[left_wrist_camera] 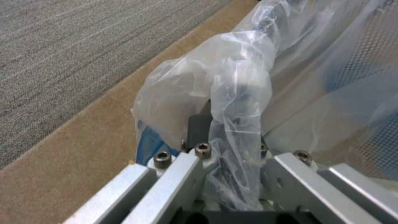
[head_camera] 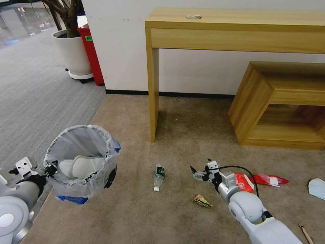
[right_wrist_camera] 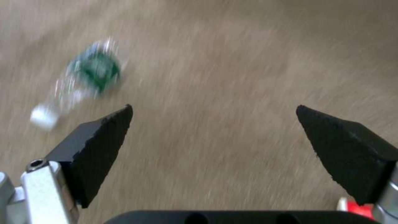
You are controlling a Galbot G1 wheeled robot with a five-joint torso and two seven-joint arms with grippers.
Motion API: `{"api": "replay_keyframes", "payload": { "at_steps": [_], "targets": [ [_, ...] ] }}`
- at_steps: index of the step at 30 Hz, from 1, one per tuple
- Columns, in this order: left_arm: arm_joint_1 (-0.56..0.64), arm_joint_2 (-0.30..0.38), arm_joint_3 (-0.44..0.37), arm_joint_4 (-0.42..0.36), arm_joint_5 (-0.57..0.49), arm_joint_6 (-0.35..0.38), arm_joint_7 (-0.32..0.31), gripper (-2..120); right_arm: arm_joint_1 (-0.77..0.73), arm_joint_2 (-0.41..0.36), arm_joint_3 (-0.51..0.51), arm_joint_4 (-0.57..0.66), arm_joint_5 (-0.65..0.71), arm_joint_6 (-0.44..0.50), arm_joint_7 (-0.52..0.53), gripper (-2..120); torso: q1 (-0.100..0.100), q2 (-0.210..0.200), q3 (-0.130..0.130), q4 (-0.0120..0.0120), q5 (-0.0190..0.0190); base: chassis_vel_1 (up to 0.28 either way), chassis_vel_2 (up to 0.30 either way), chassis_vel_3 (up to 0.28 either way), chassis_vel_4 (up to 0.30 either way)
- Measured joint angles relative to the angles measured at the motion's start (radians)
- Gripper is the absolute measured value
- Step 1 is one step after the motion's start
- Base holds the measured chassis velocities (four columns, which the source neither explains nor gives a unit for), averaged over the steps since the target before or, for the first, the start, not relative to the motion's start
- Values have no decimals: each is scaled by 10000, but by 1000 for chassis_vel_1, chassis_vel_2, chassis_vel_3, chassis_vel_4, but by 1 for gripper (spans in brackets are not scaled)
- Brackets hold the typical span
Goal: Pick up the trash bin and place the garbage on the floor into it.
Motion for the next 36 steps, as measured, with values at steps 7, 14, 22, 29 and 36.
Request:
{"api": "replay_keyframes", "payload": {
  "at_steps": [7, 14, 22, 29, 36],
  "targets": [
    [17, -49, 6, 4, 74, 0, 1, 0, 243, -178, -68, -643, -1497, -770, -1576, 100, 0, 0, 0, 0, 0, 0, 0, 0, 0],
    [10, -152, 124, -32, 264, 0, 2, 0, 246, -249, -124, -1140, -2421, -1081, -2451, 100, 0, 0, 0, 0, -1, 0, 0, 0, 0],
    [4, -332, 307, -151, 539, 0, 2, 0, 385, -254, 13, -1609, -3269, -1036, -3979, 100, 1, 0, 0, 0, -1, 0, 0, 0, 0],
    [3, -415, 366, -168, 673, 0, 5, 0, 523, -178, -78, -2143, -3925, -569, -4557, 100, 0, 0, 0, 0, -1, 0, 0, 0, 0],
    [-31, -421, 387, -170, 701, 0, 6, 0, 651, -67, -183, -2437, -4172, -343, -4601, 100, 0, 0, 0, 0, -1, 0, 0, 0, 0]
  ]
}}
